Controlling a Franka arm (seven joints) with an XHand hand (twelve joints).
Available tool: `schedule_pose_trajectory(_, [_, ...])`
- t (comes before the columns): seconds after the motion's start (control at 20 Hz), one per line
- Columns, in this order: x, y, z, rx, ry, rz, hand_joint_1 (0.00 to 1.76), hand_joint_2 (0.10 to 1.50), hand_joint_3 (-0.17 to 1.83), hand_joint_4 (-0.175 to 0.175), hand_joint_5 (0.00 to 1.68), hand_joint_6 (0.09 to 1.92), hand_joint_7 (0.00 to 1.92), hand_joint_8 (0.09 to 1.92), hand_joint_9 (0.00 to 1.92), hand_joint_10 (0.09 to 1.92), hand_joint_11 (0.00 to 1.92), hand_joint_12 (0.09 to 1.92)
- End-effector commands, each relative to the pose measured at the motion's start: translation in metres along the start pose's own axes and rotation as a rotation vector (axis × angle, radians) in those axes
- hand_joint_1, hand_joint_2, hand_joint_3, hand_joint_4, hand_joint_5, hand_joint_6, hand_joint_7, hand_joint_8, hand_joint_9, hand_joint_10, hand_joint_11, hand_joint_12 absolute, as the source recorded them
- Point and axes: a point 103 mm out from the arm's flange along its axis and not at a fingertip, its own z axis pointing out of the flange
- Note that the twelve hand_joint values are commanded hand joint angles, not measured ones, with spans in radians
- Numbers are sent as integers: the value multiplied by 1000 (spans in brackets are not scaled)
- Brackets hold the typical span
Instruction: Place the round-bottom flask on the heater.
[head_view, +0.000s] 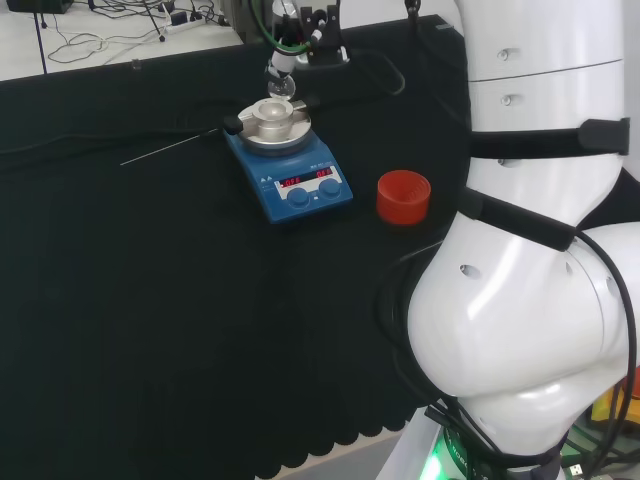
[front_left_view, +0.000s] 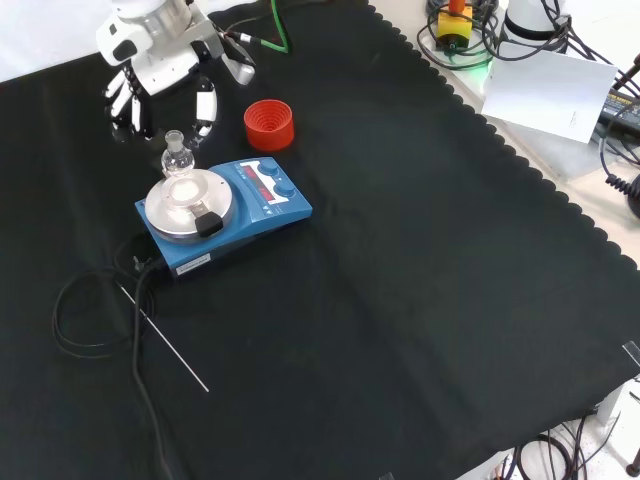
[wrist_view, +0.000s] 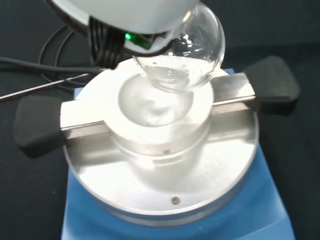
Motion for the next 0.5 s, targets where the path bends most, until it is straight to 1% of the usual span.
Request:
schedule_pose_trajectory(0.05, [14,5,13,34,-24,-30,1150,635,789,-28,1184,891,388,710,659,627,337,1358])
schedule_pose_trajectory(0.4, [11,18,26,54,-26,-26,1150,634,790,-28,1184,892,386,710,659,627,338,1357])
schedule_pose_trajectory(0.5, [5,19,26,53,-11,-28,1150,634,790,-28,1184,892,385,710,659,627,339,1357])
